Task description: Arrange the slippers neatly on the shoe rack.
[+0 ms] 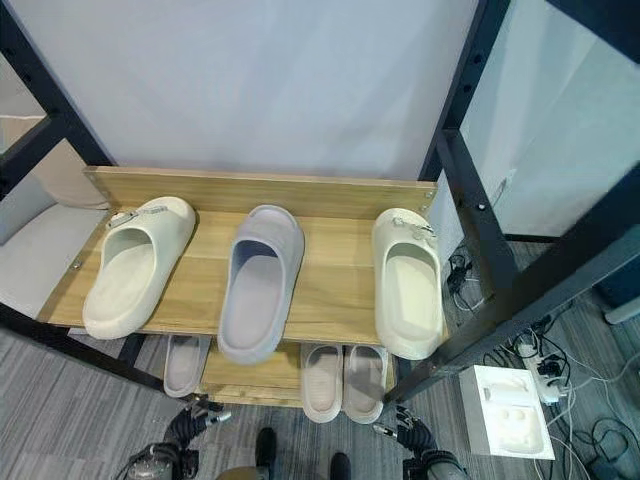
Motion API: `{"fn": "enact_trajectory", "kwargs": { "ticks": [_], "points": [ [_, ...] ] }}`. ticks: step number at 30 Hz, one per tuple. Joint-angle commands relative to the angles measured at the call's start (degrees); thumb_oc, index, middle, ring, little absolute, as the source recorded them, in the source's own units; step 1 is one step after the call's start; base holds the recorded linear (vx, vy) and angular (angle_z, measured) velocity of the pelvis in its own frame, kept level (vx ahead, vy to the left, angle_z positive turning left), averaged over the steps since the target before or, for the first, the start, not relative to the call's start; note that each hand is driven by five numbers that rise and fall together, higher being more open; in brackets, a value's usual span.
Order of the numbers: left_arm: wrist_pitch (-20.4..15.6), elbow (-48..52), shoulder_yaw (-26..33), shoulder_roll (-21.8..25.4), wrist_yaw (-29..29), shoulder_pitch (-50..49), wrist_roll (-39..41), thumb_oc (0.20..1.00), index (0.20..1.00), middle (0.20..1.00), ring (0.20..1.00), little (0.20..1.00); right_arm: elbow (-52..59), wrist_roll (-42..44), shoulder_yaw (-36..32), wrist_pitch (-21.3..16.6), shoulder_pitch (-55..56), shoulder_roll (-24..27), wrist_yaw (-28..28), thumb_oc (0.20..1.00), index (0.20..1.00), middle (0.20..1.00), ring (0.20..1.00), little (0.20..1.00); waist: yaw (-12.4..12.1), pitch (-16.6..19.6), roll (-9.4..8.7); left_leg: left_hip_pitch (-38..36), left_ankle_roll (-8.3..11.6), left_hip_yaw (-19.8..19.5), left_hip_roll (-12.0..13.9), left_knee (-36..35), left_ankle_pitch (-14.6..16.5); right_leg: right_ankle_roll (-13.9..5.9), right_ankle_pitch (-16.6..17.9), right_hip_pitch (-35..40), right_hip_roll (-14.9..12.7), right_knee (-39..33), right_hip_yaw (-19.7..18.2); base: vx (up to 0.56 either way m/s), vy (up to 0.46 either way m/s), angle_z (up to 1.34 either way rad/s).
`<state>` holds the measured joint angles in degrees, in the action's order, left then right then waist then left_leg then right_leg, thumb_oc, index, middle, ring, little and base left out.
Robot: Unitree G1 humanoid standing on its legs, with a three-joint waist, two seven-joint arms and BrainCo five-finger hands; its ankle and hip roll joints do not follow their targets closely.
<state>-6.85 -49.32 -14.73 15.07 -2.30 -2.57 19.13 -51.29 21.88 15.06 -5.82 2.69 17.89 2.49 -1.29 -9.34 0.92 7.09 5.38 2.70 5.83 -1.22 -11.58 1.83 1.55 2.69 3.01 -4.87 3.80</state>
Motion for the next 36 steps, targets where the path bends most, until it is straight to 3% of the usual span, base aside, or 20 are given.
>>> {"fn": "enact_trajectory", "kwargs": {
  "ticks": [1,2,8,16,19,23,24,25,28,36],
  "points": [
    [-1.98,1.21,-1.42,0.46,-0.03,6.71,0.75,1.0,1.0,1.0,1.0,1.0,2.92,-0.61,-0.68,-1.58,-0.87,1.82,-0.19,1.0,1.0,1.0,1.0,1.0,1.4,-1.84,-2.8,0.81,-1.44,0.93,-1.8,5.21,7.08,-5.0,-5.05,2.9,-5.41,0.48,-0.89,-0.15,0.035,0.36],
    [-2.11,0.42,-1.95,-0.04,0.05,6.59,0.2,1.0,1.0,1.0,1.0,1.0,2.47,-0.45,-0.56,-1.72,-1.0,1.95,0.19,1.0,1.0,1.0,1.0,1.0,2.13,-0.82,-2.79,-2.05,-1.33,0.72,-1.4,4.85,9.25,-5.2,-4.59,2.2,-6.06,0.41,0.1,-0.08,0.071,0.38],
    [-1.9,-1.19,-3.59,-0.99,-0.03,7.02,-0.92,1.0,1.0,1.0,1.0,1.0,-0.62,-0.04,-1.14,-1.46,-0.84,1.16,0.09,1.0,1.0,1.0,1.0,1.0,3.82,1.8,-1.09,-6.93,-1.4,1.01,-1.38,-3.55,8.07,-5.8,-5.1,2.3,-5.33,-0.11,1.2,0.03,0.084,0.3],
    [-1.56,-0.2,-3.35,-0.31,0.34,5.77,-2.17,1.0,1.0,1.0,1.0,1.0,2.95,-5.75,2.61,-1.28,-1.14,1.62,-0.2,1.0,1.0,1.0,1.0,1.0,2.82,2.85,-1.7,-8.48,-2.07,1.64,-2.16,-3.78,9.81,-7.05,-4.74,3.26,-6.97,-0.13,1.41,0.04,0.083,0.06],
    [-1.34,1.34,-2.4,0.49,0.14,5.24,-3.27,1.0,1.0,1.0,1.0,1.0,15.16,-12.62,5.51,-1.63,-0.79,4.35,-0.53,1.0,1.0,1.0,1.0,1.0,2.38,2.78,-2.31,-8.37,-2.24,1.98,-2.17,-3.78,10.14,-7.43,-4.49,2.83,-7.18,-0.13,1.19,0.02,0.045,-0.16],
    [-1.24,2.69,-1.92,1.21,0.15,4.62,-4.95,1.0,1.0,1.0,1.0,1.0,40.8,-20.69,7.31,-2.57,2.2,12.64,1.97,1.0,1.0,1.0,1.0,1.0,2.65,2.61,-3.1,-8.39,-2.4,2.8,-2.05,-3.78,10.62,-8.01,-4.29,2.15,-7.4,-0.13,0.61,-0.01,0.04,-0.01],
    [-1.26,2.65,-1.97,1.11,0.15,4.61,-4.97,1.0,1.0,1.0,1.0,1.0,41.21,-20.66,7.14,-2.33,2.46,12.82,2.07,1.0,1.0,1.0,1.0,1.0,2.59,2.64,-3.02,-8.42,-2.41,2.83,-2.04,-3.78,10.64,-8.02,-4.3,2.16,-7.4,-0.13,0.58,-0.01,0.045,-0.02],
    [-1.32,1.19,-1.63,1.13,-0.1,5.28,-5.75,1.0,1.0,1.0,1.0,1.0,53.9,-20.37,6.64,-3.38,5.1,16.05,4.29,1.0,1.0,1.0,1.0,1.0,3.16,2.68,-3.36,-8.63,-2.37,3.22,-1.95,-3.78,10.86,-8.23,-4.13,1.96,-7.45,-0.13,0.24,-0.01,0.04,-0.06],
    [-1.74,-1.55,-1.68,0.54,-0.8,7.23,-6.68,1.0,1.0,1.0,1.0,1.0,70.25,-16.62,5.6,-5.11,7.36,20.12,6.87,1.0,1.0,1.0,1.0,1.0,3.94,2.97,-3.73,-8.71,-2.38,3.75,-1.86,-3.78,11.12,-8.48,-3.82,1.59,-7.46,-0.13,-0.36,-0.01,0.039,-0.14],
    [-2.8,-0.84,-3.13,1.03,-1.57,8.31,-7.3,1.0,1.0,1.0,1.0,1.0,87.32,-4.91,4.5,-7.28,4.55,27.11,7.52,1.0,1.0,1.0,1.0,1.0,4.81,4.31,-3.9,-8.76,-2.4,4.27,-1.71,-3.78,11.26,-8.73,-3.32,1.04,-7.33,-0.13,-1.09,-0.01,0.015,-0.08]
  ]
}}
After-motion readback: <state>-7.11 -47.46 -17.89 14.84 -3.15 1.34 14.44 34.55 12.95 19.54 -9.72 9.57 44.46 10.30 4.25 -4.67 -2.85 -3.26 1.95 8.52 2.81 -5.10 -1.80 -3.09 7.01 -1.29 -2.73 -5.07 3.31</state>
